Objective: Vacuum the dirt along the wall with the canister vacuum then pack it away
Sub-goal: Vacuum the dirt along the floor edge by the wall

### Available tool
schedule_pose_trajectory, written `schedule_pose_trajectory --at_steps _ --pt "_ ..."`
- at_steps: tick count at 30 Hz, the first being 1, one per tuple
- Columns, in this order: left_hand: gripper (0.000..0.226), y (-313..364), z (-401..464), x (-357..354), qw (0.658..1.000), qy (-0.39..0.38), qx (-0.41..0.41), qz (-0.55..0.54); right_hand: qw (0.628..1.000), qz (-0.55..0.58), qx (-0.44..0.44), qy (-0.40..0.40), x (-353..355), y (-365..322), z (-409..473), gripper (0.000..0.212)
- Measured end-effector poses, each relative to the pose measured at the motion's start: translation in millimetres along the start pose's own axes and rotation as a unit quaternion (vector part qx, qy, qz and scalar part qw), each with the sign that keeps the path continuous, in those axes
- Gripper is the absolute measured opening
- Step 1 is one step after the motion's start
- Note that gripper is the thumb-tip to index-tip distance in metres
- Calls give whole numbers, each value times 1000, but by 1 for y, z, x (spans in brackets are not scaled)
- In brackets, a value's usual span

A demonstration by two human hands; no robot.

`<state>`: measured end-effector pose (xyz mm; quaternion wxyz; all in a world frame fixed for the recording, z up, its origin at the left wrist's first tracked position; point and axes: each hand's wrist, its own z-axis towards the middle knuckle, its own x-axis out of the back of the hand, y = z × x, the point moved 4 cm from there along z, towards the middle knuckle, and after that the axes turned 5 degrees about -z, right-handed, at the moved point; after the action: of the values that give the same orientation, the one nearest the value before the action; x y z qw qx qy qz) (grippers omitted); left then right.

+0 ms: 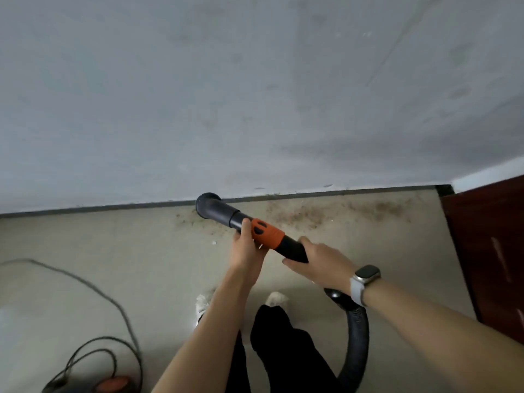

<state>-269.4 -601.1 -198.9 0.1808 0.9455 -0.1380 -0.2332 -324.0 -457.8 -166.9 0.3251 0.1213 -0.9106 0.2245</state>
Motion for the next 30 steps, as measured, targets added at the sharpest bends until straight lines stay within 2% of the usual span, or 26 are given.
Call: schedule_pose_trajectory --at_steps 2,5,8,13,16,20,24,30 --pt "20 -2 13 19 1000 28 -7 -10 999 -30 23 5 -19 -8 16 35" --pt "25 -4 37 51 998 63 -16 -24 997 -57 48 15 -54 -23 42 33" --pt "20 -8 67 91 996 83 -19 0 995 -79 55 8 -96 -34 70 34" --pt "26 -36 113 149 995 95 41 -6 985 -160 65 -6 -155 -29 109 38" --pt "34 -42 134 164 994 77 74 -36 979 -194 56 13 -174 -27 125 43" --pt "31 -33 164 189 995 45 88 -16 983 -179 15 24 -200 -41 145 39" --pt "41 -19 192 221 994 28 107 -1 981 -190 -2 37 -226 -64 168 37" --pt "38 -15 265 247 994 -16 109 -27 966 -240 -1 99 -259 -62 239 41"
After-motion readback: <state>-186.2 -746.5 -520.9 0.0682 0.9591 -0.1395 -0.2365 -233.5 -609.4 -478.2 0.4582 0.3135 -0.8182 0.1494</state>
